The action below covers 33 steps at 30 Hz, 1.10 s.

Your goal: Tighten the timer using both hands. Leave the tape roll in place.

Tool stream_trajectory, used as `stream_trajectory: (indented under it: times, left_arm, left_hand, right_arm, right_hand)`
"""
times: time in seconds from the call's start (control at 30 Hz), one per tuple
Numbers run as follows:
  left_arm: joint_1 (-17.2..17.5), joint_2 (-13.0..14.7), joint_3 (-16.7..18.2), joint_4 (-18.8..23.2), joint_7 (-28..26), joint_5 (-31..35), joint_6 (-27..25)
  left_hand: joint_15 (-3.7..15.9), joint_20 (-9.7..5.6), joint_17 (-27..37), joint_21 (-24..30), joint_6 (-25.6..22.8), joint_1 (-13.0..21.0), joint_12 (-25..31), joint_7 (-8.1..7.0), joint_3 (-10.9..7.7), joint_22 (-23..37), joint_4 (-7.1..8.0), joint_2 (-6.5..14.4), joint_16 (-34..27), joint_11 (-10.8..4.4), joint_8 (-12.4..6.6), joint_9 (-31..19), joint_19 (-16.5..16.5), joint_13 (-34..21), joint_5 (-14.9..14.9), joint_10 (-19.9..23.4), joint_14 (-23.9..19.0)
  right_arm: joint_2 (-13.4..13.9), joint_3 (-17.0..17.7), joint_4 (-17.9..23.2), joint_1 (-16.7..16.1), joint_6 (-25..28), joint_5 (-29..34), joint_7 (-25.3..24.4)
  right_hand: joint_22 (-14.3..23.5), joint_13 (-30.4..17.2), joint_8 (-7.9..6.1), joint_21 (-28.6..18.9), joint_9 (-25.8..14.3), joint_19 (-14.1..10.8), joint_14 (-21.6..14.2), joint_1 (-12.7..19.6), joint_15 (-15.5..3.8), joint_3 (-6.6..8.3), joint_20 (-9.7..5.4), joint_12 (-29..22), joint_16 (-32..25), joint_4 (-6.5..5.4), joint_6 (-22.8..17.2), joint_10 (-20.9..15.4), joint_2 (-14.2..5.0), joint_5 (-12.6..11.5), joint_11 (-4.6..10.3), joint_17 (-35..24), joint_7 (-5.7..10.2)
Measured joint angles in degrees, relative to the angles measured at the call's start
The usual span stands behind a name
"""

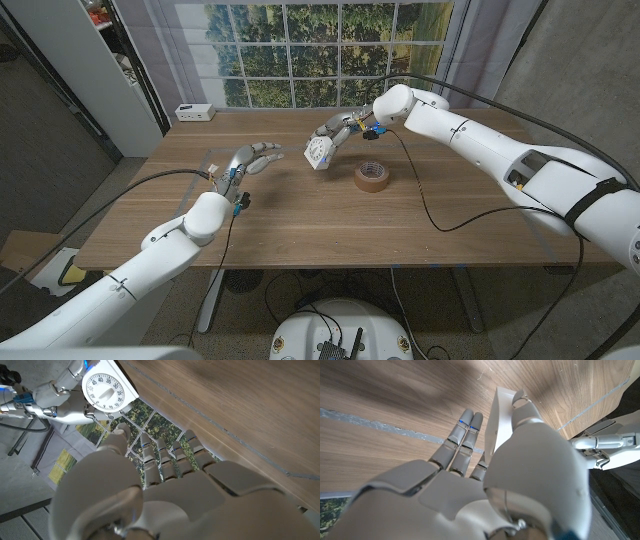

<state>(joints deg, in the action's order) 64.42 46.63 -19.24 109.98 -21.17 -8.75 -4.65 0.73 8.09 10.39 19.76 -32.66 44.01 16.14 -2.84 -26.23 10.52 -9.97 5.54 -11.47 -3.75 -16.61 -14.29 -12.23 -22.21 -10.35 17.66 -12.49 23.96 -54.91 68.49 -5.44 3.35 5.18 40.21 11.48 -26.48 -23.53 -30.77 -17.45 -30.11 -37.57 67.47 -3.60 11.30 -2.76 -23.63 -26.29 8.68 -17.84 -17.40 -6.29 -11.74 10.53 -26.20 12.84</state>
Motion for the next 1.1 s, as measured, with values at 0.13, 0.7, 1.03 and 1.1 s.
stream_trajectory:
  times: [0.13, 0.7, 1.03, 1.1]
  left_arm:
    - [0.02, 0.5, 0.0, 1.67, -0.34, 1.56, -1.92]
    - [-2.7, 0.03, -1.87, 3.77, -1.36, 7.54, -3.7]
    - [-6.91, -2.42, -4.25, -0.48, 0.68, 9.18, -0.03]
    - [-6.91, -2.42, -4.25, -0.48, 1.27, 9.25, 0.91]
  left_hand:
    - [0.31, 0.0, 0.0, -0.22, -0.81, 1.03, 0.0, -0.03, 0.19, 0.0, -0.19, -0.33, 0.0, -0.3, -0.44, -0.45, 0.0, 0.0, 0.0, 0.31, -0.31]
    - [1.02, -0.21, 0.16, -0.74, -3.84, 3.52, 0.43, -2.44, 1.9, 0.22, 0.32, -2.21, 0.0, -0.96, -1.48, -1.56, -0.2, 0.01, 0.0, 1.08, -1.02]
    - [1.45, -0.33, 0.16, -1.34, -6.68, 6.2, 0.44, -6.6, 2.78, 0.29, 0.39, -2.09, 0.0, -0.96, -2.25, -2.03, -0.08, -0.27, -0.81, 1.08, -0.59]
    - [1.54, -0.43, 0.16, -1.39, -7.37, 6.66, 0.43, -7.44, 2.93, 0.29, 0.24, -2.35, 0.0, -0.96, -2.47, -1.93, 0.02, -0.27, -0.9, 1.08, -0.49]
  right_arm:
    - [1.06, 0.46, 2.73, -0.89, 2.31, -0.59, -0.69]
    - [5.4, 1.86, 13.24, -4.46, 9.55, -1.69, -4.2]
    - [7.54, 2.68, 17.62, -6.16, 11.57, -2.13, -5.51]
    - [7.79, 2.76, 18.11, -6.34, 11.57, -2.13, -5.51]
  right_hand:
    - [0.01, 0.0, 0.0, -0.35, -0.01, 0.0, -0.53, 0.0, -0.08, 0.0, 0.0, 0.0, -0.21, 0.0, 0.0, 0.0, 0.0, -0.01, 0.0, -0.06, 0.0]
    - [0.01, -0.01, 0.13, -0.85, -0.51, -0.65, -1.63, 0.0, -0.14, 0.0, -0.04, 0.0, -0.19, 0.0, 0.0, 0.0, 0.0, 0.0, 0.0, -0.24, 0.0]
    - [-0.06, -0.02, 0.35, -1.33, -0.83, -0.92, -2.22, 0.0, -0.34, 0.0, -0.31, 0.0, -0.18, 0.0, 0.0, 0.0, 0.0, 0.01, 0.0, -0.23, 0.0]
    - [-0.05, -0.02, 0.38, -1.33, -0.84, -0.92, -2.46, 0.0, -0.1, 0.0, -0.31, 0.0, -0.18, 0.0, 0.0, 0.0, 0.0, 0.01, 0.0, -0.23, 0.0]
